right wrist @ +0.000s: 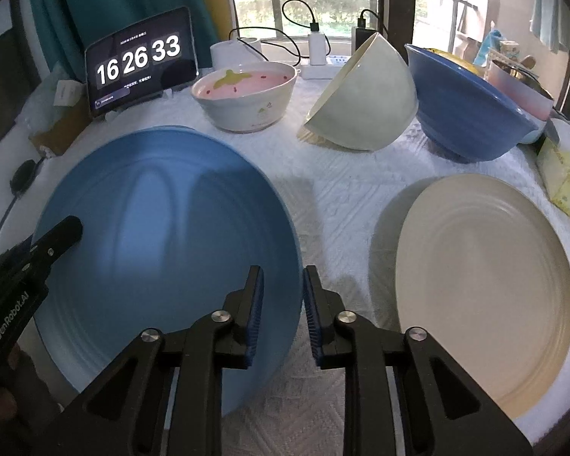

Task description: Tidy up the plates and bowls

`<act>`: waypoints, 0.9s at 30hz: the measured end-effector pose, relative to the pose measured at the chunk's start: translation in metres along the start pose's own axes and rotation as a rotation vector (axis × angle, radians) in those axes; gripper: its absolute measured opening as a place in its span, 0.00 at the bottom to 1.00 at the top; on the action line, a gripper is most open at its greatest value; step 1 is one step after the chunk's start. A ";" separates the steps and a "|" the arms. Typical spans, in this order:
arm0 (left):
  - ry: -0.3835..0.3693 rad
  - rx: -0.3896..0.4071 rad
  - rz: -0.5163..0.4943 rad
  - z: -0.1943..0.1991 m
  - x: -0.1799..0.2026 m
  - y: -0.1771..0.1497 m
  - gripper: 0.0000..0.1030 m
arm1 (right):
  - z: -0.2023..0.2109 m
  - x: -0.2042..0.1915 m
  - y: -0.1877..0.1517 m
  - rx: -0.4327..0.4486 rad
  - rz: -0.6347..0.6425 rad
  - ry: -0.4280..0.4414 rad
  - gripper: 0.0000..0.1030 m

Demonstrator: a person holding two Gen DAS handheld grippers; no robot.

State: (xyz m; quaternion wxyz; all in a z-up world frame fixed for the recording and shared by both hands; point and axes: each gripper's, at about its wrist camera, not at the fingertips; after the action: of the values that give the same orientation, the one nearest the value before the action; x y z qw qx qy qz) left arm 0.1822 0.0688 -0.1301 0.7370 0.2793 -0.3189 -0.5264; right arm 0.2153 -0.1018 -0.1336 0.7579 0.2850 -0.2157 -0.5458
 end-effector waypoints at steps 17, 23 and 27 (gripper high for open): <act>-0.006 0.007 -0.030 0.011 0.014 0.001 0.22 | 0.026 0.015 -0.001 0.075 -0.027 -0.010 0.13; -0.012 0.004 -0.051 0.014 0.027 0.000 0.22 | 0.037 0.028 -0.004 0.102 -0.063 -0.006 0.13; -0.017 0.002 -0.066 0.016 0.037 0.001 0.22 | 0.042 0.037 -0.007 0.117 -0.081 -0.006 0.13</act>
State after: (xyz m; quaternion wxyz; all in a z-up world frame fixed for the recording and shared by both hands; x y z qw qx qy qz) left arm 0.1795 0.0321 -0.1129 0.7162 0.2859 -0.3161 -0.5527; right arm 0.1945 -0.1467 -0.1063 0.7167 0.3358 -0.2378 -0.5631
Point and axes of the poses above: each gripper's, at about its wrist camera, not at the fingertips, and z roughly against the way its jaws point, x to its right, y to its top, and after that the axes turned 5 degrees about z, right-handed
